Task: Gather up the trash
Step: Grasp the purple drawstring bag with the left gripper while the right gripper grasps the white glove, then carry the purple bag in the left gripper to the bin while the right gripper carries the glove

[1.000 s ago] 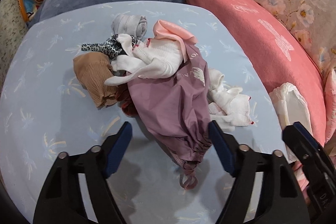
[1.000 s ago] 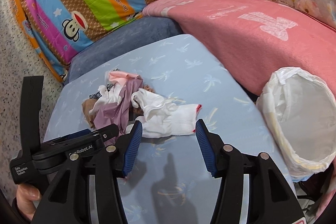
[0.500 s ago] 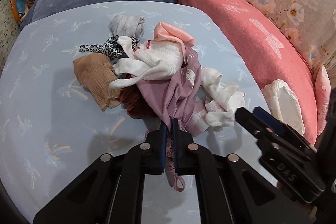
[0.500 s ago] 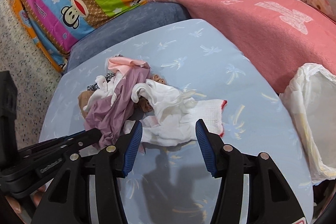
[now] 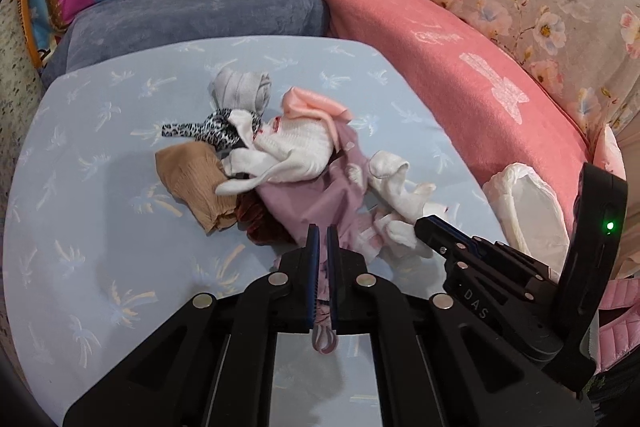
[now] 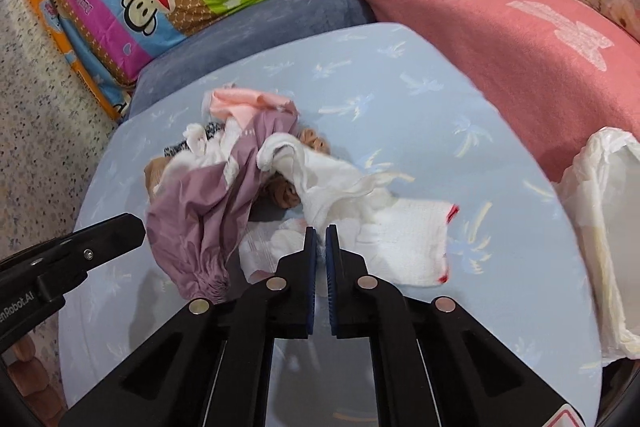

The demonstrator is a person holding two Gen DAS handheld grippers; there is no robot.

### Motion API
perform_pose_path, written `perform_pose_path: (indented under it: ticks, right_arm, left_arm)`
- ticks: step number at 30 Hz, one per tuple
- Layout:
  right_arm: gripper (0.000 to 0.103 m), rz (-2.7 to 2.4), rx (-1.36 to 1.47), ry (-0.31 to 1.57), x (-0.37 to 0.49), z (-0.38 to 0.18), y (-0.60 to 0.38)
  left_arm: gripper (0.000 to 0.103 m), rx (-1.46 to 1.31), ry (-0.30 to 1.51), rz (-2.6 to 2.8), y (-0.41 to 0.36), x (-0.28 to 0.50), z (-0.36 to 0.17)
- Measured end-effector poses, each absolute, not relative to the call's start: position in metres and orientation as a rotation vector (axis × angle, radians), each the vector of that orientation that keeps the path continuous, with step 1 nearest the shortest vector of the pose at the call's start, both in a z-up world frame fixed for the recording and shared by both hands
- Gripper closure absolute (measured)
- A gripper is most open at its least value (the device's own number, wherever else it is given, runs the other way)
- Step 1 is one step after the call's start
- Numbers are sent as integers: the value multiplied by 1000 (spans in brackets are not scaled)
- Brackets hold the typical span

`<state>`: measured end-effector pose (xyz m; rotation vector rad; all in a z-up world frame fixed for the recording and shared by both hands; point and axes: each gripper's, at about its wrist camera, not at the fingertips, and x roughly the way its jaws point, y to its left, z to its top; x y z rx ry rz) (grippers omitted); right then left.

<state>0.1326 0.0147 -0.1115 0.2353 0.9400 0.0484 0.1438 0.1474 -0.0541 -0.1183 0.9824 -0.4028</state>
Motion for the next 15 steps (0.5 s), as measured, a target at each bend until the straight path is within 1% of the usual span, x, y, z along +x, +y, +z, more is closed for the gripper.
perform_pose_path:
  ticks: [7,13,14,15]
  right_arm:
    - [97,33,286,831,113,-68,-15]
    - [97,7,309,788,94,-45,-36]
    - [97,5,313,785,93,-42,-37]
    - [97,3,318,779,90,-39,-40]
  left_arm:
    - [99,-95,919,-439,131,136,-28]
    - [98,-87,937,-418,130,134,-40]
    - [97,-85,948,-408,131,134,-45]
    - [90,-83,960,-401,130,134,-50]
